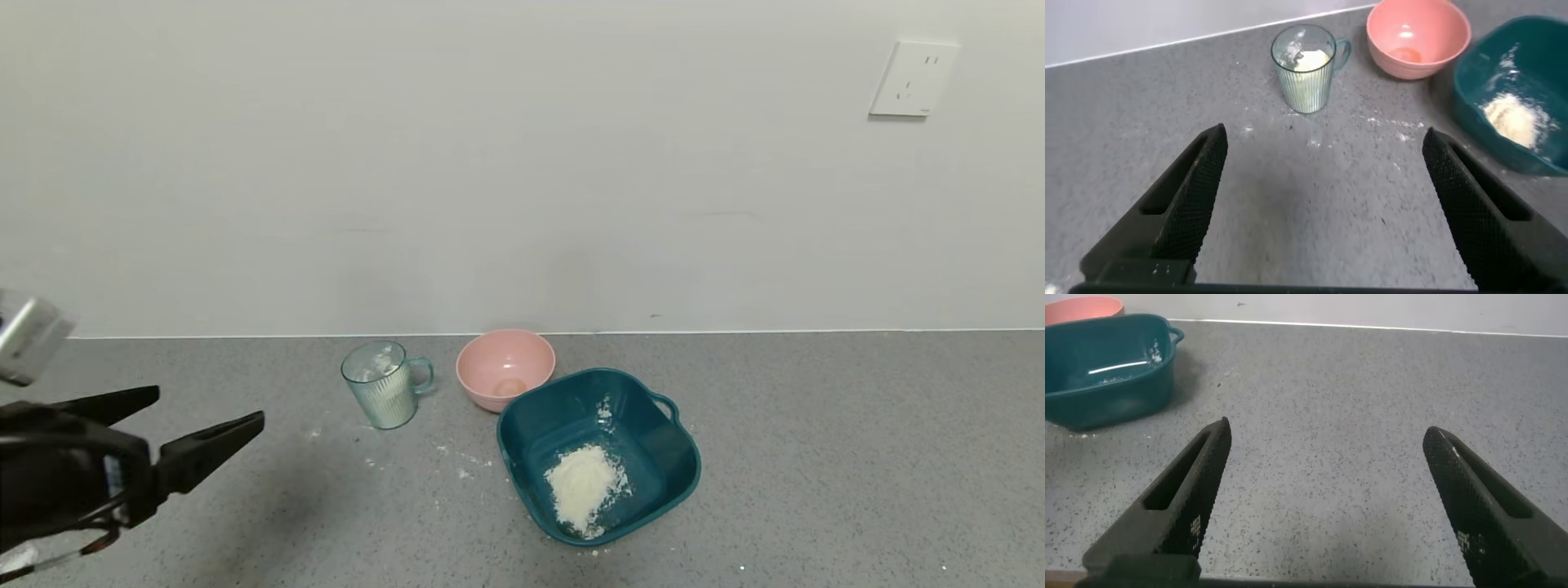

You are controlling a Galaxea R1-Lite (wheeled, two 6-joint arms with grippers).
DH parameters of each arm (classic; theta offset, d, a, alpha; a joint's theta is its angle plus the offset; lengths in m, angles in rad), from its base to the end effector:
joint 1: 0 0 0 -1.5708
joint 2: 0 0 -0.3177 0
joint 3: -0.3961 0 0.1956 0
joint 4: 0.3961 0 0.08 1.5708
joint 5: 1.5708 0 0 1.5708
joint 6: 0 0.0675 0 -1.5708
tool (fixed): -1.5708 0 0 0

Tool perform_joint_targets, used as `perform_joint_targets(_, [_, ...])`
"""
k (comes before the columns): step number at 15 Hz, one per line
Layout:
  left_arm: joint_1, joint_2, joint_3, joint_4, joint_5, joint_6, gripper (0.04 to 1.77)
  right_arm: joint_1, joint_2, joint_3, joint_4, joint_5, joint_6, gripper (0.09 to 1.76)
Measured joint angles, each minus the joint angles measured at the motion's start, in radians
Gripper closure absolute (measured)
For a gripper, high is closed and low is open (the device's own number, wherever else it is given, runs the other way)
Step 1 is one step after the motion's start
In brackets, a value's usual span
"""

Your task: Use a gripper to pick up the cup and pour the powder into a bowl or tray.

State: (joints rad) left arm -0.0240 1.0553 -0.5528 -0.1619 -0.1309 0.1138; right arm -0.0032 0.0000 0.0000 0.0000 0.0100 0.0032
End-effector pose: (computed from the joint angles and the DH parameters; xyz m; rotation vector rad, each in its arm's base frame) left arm 0.1761 -0.0130 0.2066 0.0943 0.3313 -0.1726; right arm 0.0103 0.0006 0.0755 0.0032 0.0000 0.0068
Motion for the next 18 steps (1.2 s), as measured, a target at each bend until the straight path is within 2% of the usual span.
perform_joint_targets(7, [0.004, -0.513, 0.011, 0.258, 0.075, -0.004, 0.10, 0.000, 0.000, 0.000, 0.000, 0.000, 0.000, 0.14])
perform_joint_targets(11, [0.003, -0.687, 0.009, 0.303, 0.126, -0.039, 0.10, -0.001, 0.000, 0.000, 0.000, 0.000, 0.000, 0.14])
perform_joint_targets(15, [0.008, -0.819, 0.011, 0.405, 0.126, -0.044, 0.10, 0.000, 0.000, 0.000, 0.000, 0.000, 0.000, 0.14])
perform_joint_targets(18, [0.020, -0.945, 0.051, 0.457, 0.108, -0.046, 0.10, 0.000, 0.000, 0.000, 0.000, 0.000, 0.000, 0.14])
